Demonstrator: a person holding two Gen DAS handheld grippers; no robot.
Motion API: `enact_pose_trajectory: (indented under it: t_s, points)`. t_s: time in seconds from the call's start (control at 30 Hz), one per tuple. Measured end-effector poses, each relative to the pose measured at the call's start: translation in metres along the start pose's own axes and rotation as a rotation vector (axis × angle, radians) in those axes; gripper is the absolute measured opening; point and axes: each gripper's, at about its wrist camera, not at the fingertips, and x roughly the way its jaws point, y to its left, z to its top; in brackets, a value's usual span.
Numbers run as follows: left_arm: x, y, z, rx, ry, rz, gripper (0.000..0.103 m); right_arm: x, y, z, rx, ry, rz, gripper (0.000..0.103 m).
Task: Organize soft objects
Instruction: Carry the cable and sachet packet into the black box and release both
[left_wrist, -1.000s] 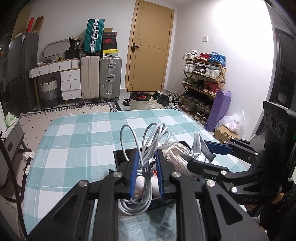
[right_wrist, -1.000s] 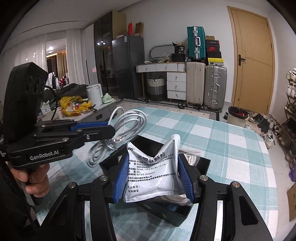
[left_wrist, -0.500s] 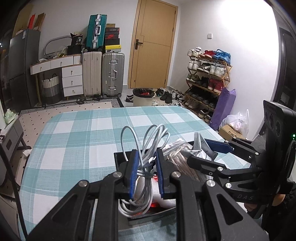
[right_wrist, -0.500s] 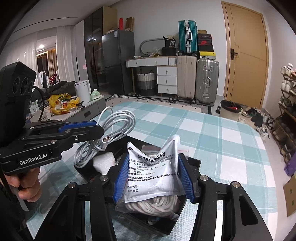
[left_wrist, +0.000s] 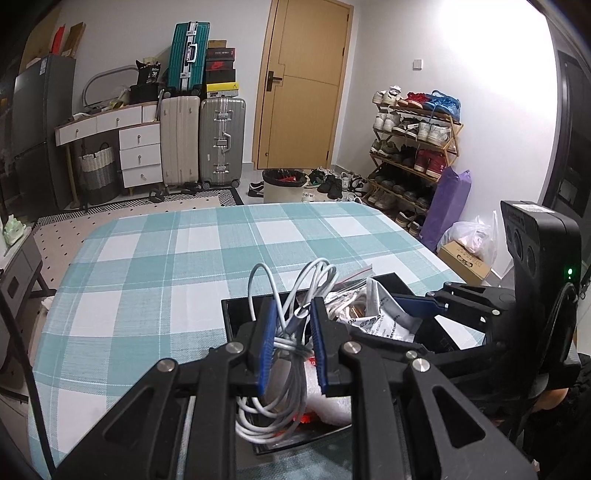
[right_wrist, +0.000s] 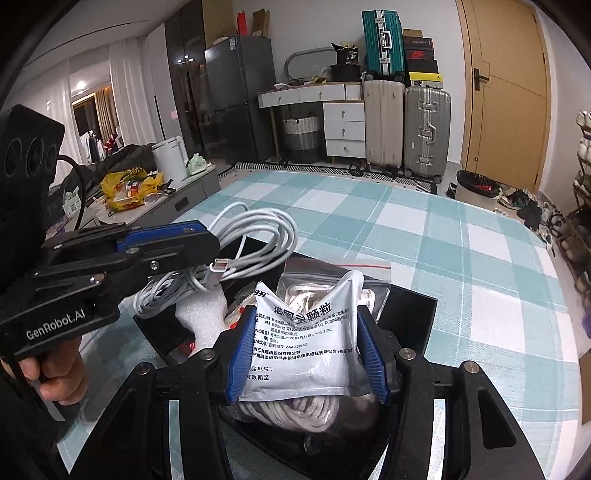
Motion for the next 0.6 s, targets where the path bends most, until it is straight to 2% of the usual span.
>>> enact_pose_trajectory:
  t_s: [0.37,0.53,0.6]
  points:
    - [0.007,-0.007,-0.007,0.054,0.022,0.004,0.017,0.006,0.001,0.000,-0.031,0.014,-0.031,0.054]
    - [0.011,-0.011,-0.009,0.071,0.036,0.001,0.019,-0.003,0.001,-0.002,-0.055,-0.008,-0.064,0.069]
    - [0.010,-0.013,-0.009,0.081,0.039,0.016,0.019,-0.007,-0.001,-0.003,-0.055,-0.017,-0.068,0.070]
